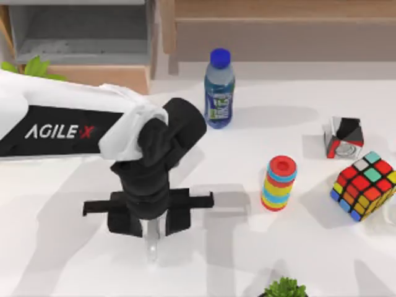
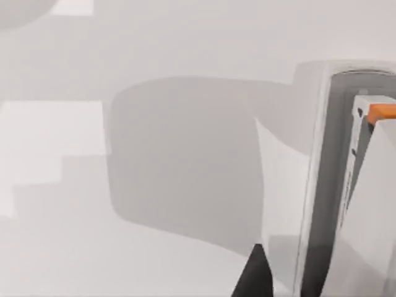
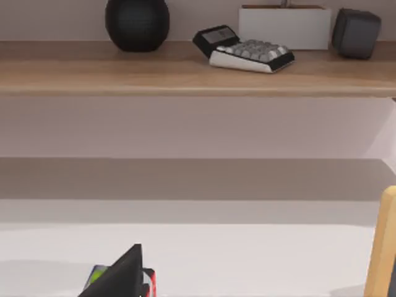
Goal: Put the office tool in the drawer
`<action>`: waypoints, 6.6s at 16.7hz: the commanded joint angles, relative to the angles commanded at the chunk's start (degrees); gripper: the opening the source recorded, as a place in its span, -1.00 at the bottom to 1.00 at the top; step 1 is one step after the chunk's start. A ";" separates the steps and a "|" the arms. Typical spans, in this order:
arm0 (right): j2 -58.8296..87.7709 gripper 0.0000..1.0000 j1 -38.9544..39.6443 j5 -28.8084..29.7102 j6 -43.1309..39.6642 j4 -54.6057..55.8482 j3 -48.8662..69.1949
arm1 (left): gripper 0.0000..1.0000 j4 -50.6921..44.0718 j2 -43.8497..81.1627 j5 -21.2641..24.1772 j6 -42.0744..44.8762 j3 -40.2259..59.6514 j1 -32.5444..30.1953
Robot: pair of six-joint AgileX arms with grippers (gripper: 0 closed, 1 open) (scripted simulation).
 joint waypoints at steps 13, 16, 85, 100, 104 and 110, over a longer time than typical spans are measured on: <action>0.00 1.00 0.00 0.00 0.00 0.00 0.00 | -1.00 -0.18 -0.20 0.03 0.02 0.23 0.02; 0.00 1.00 0.00 0.00 0.00 0.00 0.00 | -1.00 -2.72 -1.17 -0.01 -0.04 1.48 -0.03; 0.00 1.00 0.00 0.00 0.00 0.00 0.00 | 1.00 -36.26 41.04 -0.17 60.73 77.85 57.47; 0.00 1.00 0.00 0.00 0.00 0.00 0.00 | 1.00 -13.67 20.54 9.57 80.36 59.54 63.54; 0.00 1.00 0.00 0.00 0.00 0.00 0.00 | 1.00 8.14 11.70 13.56 95.83 45.73 70.41; 0.00 1.00 0.00 0.00 0.00 0.00 0.00 | 1.00 46.46 3.34 18.66 119.86 20.18 80.97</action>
